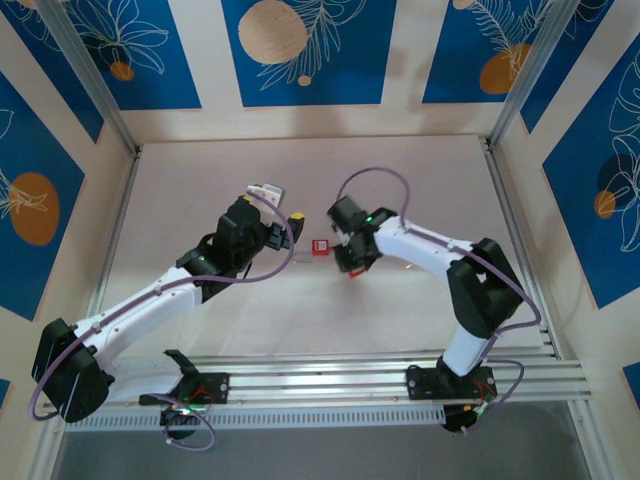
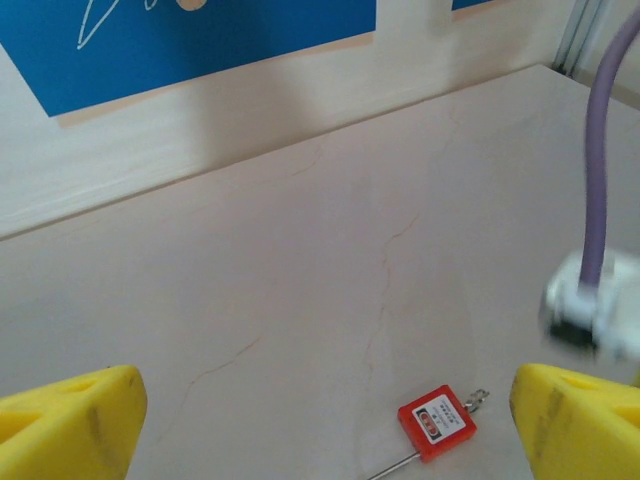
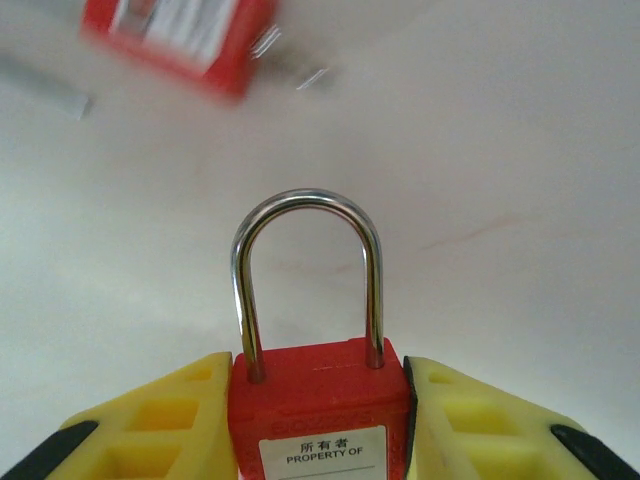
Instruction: Unlock with the key
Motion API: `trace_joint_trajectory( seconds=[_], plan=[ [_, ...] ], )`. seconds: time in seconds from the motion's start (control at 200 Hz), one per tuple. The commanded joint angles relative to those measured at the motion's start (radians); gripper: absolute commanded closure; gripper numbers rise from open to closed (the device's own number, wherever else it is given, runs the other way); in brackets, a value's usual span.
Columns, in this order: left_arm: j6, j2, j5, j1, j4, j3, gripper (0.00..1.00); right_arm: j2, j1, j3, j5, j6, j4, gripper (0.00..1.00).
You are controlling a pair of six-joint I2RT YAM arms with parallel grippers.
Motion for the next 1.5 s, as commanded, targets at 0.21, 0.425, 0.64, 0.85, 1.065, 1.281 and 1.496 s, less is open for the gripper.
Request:
trace_joint_trajectory(
  seconds=[0.21, 0.425, 0.64, 0.85, 1.065, 1.281, 1.496],
  plan=[
    [0.021, -0.019, -0.022, 0.003, 0.034, -0.008, 0.07, 0.121, 0.171, 0.019, -0.042, 0.008, 0.012, 0.58],
    [0.027, -0.016, -0.023, 0.004, 0.034, -0.010, 0.07, 0.034, 0.188, -0.014, -0.024, 0.047, 0.001, 0.41],
    [0.028, -0.012, -0.019, 0.004, 0.034, -0.009, 0.07, -0.034, 0.236, -0.080, 0.060, 0.096, -0.040, 0.44],
    [0.024, -0.003, -0.008, 0.003, 0.028, -0.007, 0.07, -0.062, 0.236, -0.158, 0.015, 0.125, -0.015, 0.46],
    [0.024, 0.003, -0.009, 0.004, 0.026, -0.006, 0.07, -0.052, 0.189, -0.190, 0.041, 0.142, 0.011, 0.40],
    [0.022, 0.007, -0.003, 0.003, 0.026, -0.008, 0.07, -0.071, 0.072, -0.219, 0.017, 0.154, 0.058, 0.40],
    [0.022, 0.012, -0.001, 0.004, 0.026, -0.007, 0.07, -0.132, 0.024, -0.213, -0.051, 0.130, 0.058, 0.40]
  ],
)
